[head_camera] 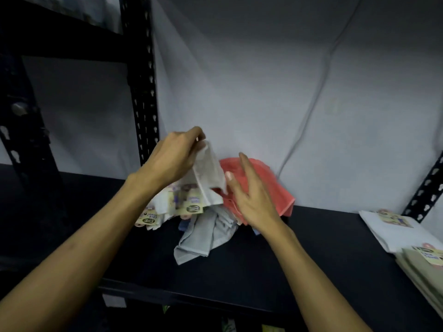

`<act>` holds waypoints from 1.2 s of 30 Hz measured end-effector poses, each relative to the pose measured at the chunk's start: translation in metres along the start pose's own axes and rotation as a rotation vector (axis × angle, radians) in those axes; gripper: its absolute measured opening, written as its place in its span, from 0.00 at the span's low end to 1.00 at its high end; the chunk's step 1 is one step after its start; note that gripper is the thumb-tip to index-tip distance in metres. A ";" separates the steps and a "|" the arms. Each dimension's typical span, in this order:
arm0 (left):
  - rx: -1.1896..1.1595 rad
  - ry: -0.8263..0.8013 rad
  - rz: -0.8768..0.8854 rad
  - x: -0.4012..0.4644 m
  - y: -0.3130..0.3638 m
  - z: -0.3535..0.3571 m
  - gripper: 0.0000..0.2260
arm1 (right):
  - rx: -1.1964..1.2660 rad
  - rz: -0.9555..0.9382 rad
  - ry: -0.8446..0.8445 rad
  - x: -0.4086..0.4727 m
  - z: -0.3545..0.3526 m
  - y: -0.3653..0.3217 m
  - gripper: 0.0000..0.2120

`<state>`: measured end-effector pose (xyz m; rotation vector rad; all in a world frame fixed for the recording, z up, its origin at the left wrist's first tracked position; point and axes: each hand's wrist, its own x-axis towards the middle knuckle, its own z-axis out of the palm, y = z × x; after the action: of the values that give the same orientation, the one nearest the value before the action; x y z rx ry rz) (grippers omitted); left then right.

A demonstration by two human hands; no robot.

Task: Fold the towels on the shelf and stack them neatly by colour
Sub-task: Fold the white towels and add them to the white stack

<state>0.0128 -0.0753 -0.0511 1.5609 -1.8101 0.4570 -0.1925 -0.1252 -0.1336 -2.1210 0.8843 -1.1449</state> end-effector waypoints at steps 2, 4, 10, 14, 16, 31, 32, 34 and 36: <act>-0.072 -0.003 0.066 0.011 0.024 -0.014 0.06 | 0.055 -0.036 0.040 0.003 -0.018 -0.019 0.31; -0.171 -0.043 0.095 0.020 0.044 -0.022 0.05 | 0.113 -0.034 0.086 0.002 -0.035 -0.031 0.27; -0.630 -0.312 0.034 0.022 0.073 0.008 0.07 | 0.222 0.057 0.156 -0.040 -0.087 -0.020 0.04; -0.723 -0.412 0.015 0.008 0.099 0.057 0.06 | 0.193 0.154 0.098 -0.081 -0.125 -0.001 0.04; -0.747 -0.456 0.014 0.004 0.113 0.085 0.06 | 0.172 0.197 0.032 -0.101 -0.138 0.010 0.06; -0.583 -0.676 -0.076 -0.061 0.187 0.168 0.33 | 0.340 0.674 0.457 -0.159 -0.202 0.116 0.12; -0.488 -0.699 -0.050 -0.076 0.195 0.165 0.38 | 0.340 0.678 0.431 -0.162 -0.202 0.117 0.13; -0.414 -0.680 -0.015 -0.096 0.206 0.171 0.42 | 0.347 0.670 0.453 -0.165 -0.202 0.119 0.13; -0.482 -0.626 0.031 -0.100 0.206 0.187 0.34 | 0.409 0.651 0.521 -0.166 -0.205 0.119 0.11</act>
<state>-0.2329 -0.0835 -0.2163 1.4111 -2.1827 -0.4901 -0.4720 -0.1065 -0.2048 -1.0854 1.3066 -1.3726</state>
